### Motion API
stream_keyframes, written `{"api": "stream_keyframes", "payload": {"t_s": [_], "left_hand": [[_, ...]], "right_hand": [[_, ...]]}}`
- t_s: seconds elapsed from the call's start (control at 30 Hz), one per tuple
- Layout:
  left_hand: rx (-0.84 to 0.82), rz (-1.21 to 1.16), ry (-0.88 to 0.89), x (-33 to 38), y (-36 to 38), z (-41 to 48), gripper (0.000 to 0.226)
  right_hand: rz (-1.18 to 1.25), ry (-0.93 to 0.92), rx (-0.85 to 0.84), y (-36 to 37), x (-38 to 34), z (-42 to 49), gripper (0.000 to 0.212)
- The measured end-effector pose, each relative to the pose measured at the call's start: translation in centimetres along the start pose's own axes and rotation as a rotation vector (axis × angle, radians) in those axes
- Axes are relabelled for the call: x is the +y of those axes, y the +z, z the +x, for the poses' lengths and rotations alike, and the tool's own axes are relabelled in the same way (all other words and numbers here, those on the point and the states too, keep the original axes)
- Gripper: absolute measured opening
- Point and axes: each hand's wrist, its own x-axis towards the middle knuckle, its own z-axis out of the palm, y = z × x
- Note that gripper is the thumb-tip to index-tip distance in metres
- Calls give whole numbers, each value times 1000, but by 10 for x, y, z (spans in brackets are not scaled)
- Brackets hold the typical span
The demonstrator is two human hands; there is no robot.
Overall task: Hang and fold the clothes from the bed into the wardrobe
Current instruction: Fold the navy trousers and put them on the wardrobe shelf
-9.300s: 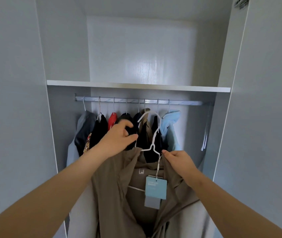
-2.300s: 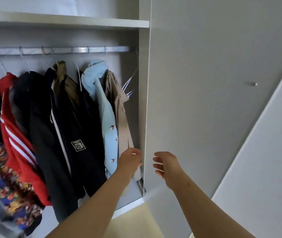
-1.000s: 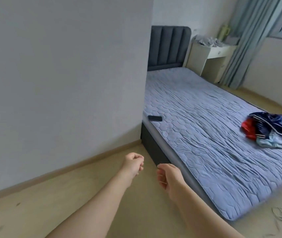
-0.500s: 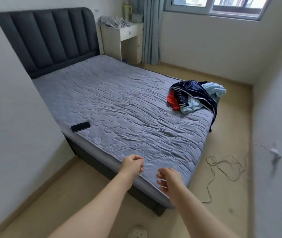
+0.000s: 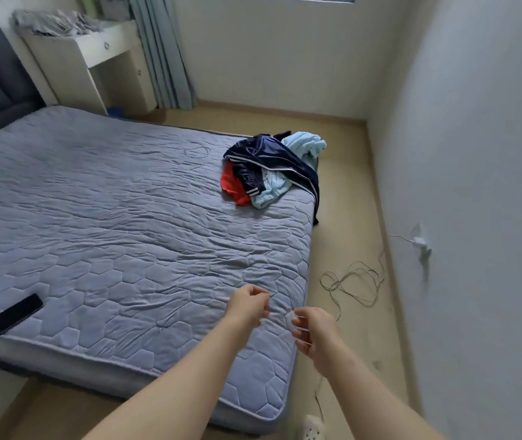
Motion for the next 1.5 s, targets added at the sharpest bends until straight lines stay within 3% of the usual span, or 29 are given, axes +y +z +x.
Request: {"api": "stream_keyframes", "payload": {"t_s": [0.37,0.6,1.33,1.5], "left_hand": [[-20,-47,-87,104,169,141,18],[66,-98,-159,153,222,215,17],[280,-228,-164,344,158,500,13],[380,-235,-211,364,138,568,15]], "right_hand": [[39,51,56,-113,-146,143,17],[-39,103,19,-145,-228,221,16],[-268,73,-145,-11,-486,463,22],[-402,60,-193,25,-533,524,10]]}}
